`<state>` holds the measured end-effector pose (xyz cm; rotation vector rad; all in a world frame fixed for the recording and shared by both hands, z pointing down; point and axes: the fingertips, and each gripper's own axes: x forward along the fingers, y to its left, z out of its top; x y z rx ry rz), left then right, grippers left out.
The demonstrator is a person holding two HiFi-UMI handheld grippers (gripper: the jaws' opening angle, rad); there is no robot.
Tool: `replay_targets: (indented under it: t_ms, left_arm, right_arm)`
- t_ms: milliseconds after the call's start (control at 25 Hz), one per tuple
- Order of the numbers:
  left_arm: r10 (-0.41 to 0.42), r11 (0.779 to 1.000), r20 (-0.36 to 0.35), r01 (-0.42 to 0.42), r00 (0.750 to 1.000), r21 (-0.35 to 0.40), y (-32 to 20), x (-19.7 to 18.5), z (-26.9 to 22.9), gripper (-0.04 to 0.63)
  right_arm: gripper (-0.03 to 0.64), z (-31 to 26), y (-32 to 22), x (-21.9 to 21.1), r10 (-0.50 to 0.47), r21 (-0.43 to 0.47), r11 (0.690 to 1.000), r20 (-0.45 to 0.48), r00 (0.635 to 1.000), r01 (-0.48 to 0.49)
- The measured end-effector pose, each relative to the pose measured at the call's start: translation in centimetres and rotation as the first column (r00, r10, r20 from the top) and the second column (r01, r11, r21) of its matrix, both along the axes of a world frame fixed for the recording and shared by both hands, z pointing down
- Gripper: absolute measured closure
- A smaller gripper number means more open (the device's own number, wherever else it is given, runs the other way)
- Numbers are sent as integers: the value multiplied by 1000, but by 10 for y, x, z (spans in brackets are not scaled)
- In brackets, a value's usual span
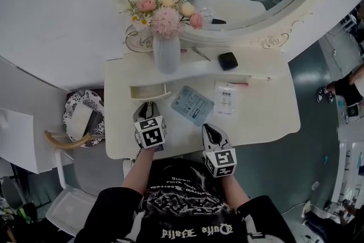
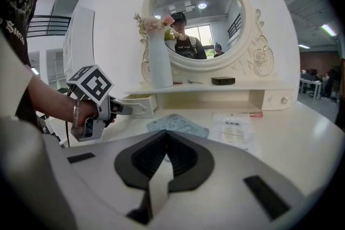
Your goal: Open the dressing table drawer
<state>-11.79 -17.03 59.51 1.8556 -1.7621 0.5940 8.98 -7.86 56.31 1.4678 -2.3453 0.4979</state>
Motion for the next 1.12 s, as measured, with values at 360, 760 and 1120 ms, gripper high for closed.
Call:
replay_targets:
  t_ms: [360, 760, 1120]
  left_arm:
    - [-6, 1000, 6, 6, 1000, -2, 4, 1, -2, 492]
    - [-8, 1000, 11, 8, 1000, 2, 9, 2, 0, 492]
    - [-2, 1000, 20, 2, 1000, 0, 11, 2, 2, 492]
  right_arm:
    - [607, 0, -2, -4, -12, 0, 1000, -2, 1000, 12]
    - [606, -3, -5, -3, -12, 9, 1000, 10, 1000, 12]
    - [607, -4, -4, -2, -1, 13, 1000, 18, 1000, 0]
